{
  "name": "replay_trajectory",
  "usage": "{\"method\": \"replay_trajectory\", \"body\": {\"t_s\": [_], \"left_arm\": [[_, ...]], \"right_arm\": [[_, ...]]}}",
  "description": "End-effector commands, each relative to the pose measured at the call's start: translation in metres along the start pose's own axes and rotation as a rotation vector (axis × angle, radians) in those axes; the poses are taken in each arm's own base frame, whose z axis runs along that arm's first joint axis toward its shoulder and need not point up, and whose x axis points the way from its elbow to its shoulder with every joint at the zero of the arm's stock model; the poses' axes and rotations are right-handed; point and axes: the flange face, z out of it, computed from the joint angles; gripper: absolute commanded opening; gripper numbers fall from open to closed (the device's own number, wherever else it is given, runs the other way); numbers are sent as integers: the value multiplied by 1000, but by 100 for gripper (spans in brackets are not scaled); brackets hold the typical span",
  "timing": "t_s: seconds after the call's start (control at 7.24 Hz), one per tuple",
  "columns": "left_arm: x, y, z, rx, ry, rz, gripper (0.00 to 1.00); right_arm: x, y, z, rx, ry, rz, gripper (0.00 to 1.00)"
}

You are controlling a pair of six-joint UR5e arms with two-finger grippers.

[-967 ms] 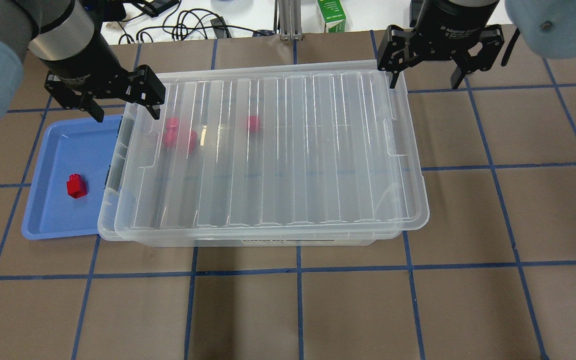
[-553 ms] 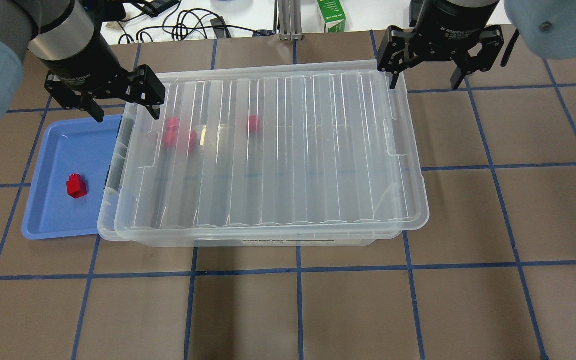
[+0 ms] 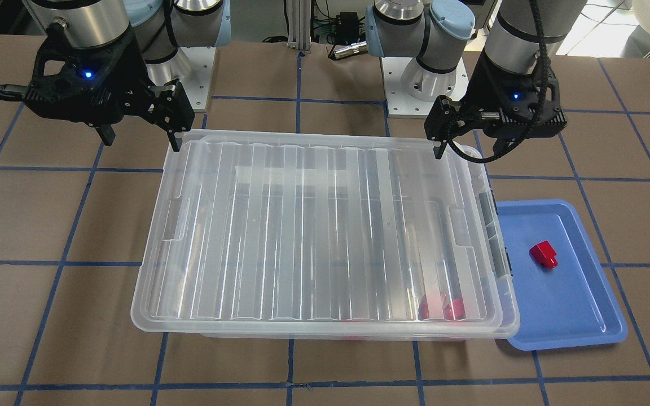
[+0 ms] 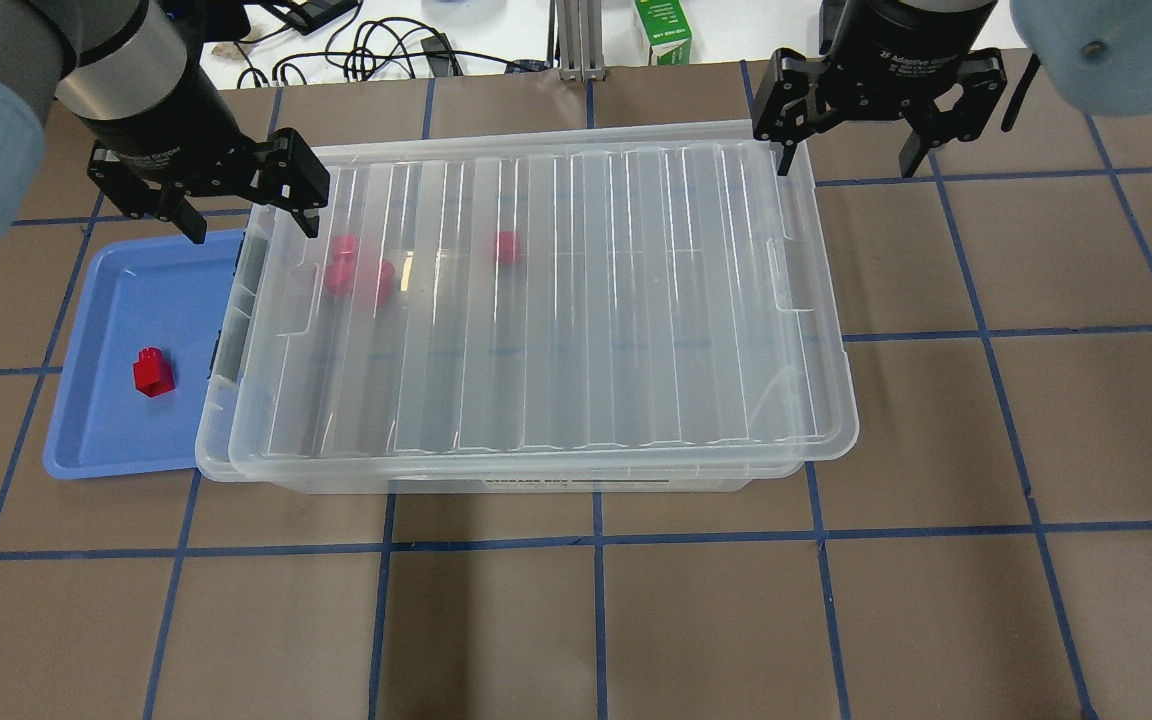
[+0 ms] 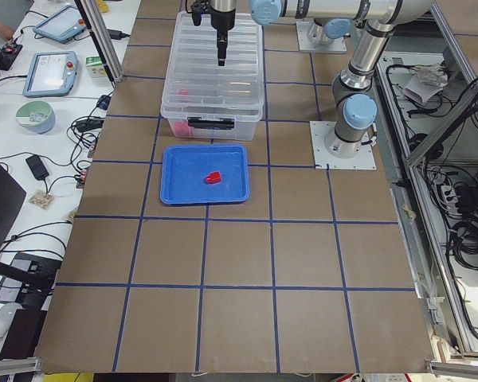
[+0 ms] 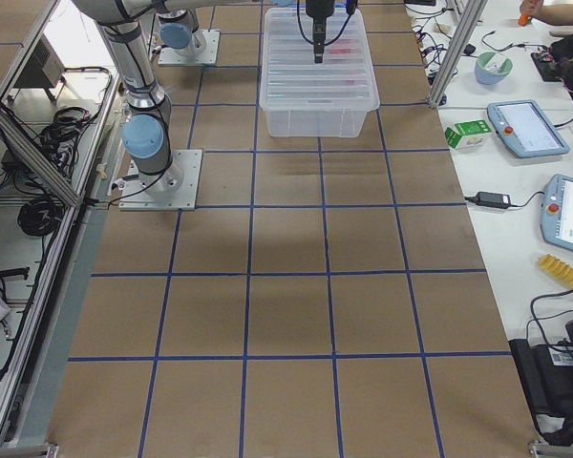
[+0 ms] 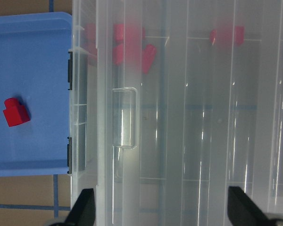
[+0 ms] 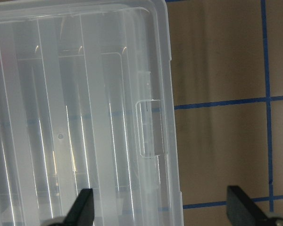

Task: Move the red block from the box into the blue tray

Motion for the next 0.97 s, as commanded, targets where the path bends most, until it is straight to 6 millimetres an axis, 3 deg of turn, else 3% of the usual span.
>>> {"method": "replay_trajectory", "body": {"t_s": [0.0, 0.83], "left_arm": [[0, 0, 0, 1, 1, 0, 100], [1, -1, 1, -1, 1, 0, 100]], "right_arm": [[1, 3, -3, 5, 1, -2, 100], [0, 1, 3, -9, 0, 0, 100]]}}
